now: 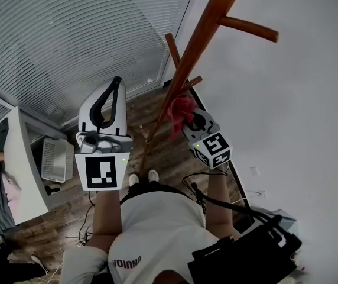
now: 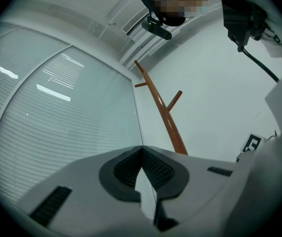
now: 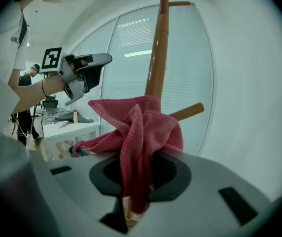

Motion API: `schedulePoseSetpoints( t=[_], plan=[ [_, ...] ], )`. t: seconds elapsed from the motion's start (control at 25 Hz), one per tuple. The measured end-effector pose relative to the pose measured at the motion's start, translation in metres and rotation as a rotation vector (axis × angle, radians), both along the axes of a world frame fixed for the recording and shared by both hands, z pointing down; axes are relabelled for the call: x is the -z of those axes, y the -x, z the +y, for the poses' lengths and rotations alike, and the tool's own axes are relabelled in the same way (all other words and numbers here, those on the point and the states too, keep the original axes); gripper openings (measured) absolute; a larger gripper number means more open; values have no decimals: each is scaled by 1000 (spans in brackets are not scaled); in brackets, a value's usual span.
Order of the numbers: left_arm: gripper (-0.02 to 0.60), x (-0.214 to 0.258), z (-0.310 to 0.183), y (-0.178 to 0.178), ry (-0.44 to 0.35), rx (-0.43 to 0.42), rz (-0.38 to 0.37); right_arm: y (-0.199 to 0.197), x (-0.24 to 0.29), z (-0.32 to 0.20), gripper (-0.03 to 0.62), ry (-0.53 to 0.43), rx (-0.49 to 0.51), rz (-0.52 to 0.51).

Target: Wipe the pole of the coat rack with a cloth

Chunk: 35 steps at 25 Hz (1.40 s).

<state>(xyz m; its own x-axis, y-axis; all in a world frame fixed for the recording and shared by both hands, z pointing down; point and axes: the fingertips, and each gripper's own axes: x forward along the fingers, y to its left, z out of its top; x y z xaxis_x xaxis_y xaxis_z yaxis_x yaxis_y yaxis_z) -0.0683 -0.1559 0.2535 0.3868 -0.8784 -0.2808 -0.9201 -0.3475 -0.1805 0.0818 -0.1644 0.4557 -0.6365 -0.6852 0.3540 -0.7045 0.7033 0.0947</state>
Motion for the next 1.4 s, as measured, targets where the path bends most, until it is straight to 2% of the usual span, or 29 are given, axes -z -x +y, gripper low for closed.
schedulePoseSetpoints(
  t=[1.4],
  plan=[
    [0,3,2,-23,-5,-41,-7,-21,5,26,86,87,78,103]
  ],
)
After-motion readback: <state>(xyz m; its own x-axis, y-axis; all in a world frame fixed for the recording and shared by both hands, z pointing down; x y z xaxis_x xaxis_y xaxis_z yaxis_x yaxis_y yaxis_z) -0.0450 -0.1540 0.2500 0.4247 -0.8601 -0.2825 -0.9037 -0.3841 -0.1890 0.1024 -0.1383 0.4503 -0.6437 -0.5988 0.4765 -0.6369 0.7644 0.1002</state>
